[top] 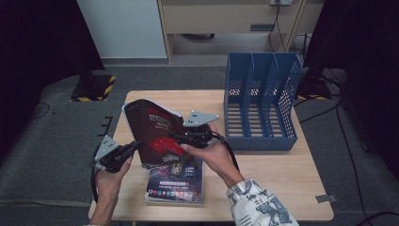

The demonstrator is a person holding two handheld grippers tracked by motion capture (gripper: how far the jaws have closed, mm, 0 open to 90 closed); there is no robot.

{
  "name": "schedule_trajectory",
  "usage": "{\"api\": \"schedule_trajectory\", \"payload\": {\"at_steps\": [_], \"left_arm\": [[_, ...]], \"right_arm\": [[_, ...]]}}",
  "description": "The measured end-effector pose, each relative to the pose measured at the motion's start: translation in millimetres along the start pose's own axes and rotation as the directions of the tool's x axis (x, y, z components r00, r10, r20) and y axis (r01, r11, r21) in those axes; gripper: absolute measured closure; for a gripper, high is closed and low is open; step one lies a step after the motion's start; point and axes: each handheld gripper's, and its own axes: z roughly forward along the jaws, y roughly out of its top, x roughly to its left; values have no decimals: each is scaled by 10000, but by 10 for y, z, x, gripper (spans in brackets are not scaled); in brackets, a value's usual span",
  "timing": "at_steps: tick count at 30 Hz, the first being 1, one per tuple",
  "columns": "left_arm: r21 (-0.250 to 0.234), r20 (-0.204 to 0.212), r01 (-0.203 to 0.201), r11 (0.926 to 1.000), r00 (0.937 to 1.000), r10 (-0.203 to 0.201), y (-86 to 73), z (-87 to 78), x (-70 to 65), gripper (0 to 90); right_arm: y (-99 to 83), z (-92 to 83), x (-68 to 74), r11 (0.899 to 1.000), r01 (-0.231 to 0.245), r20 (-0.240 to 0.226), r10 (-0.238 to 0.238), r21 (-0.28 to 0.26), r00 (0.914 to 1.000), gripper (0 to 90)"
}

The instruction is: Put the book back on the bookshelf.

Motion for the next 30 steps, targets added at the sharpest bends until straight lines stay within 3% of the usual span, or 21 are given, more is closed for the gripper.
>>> {"api": "schedule_trajectory", "payload": {"at_steps": [5, 12, 16, 20, 25, 30], "left_arm": [[-41, 27, -63, 10000, 10000, 63, 8, -3, -13, 869], [-62, 68, -6, 10000, 10000, 7, 0, -2, -2, 867], [-74, 158, 47, 10000, 9999, -46, -5, -5, 14, 866], [-132, 212, 238, 9996, 9995, -235, -16, -2, 36, 857], [-156, 212, 626, 9979, 9978, -623, -41, 3, 78, 782], [157, -606, 854, 9962, 9946, -843, -114, -33, 199, 659]], "right_arm": [[14, 34, 1, 10000, -31, -76, 31, 28, 10000, 687], [3, 32, -15, 9998, -174, 150, 175, -49, 9997, 825], [6, 37, -25, 9996, -270, 185, 271, -62, 9995, 854], [9, 42, -13, 9998, -163, 363, 166, -77, 9992, 867], [18, 46, 0, 9999, -80, 465, 85, -96, 9989, 870], [33, 44, 17, 10000, -29, 449, 31, -40, 9990, 870]]}}
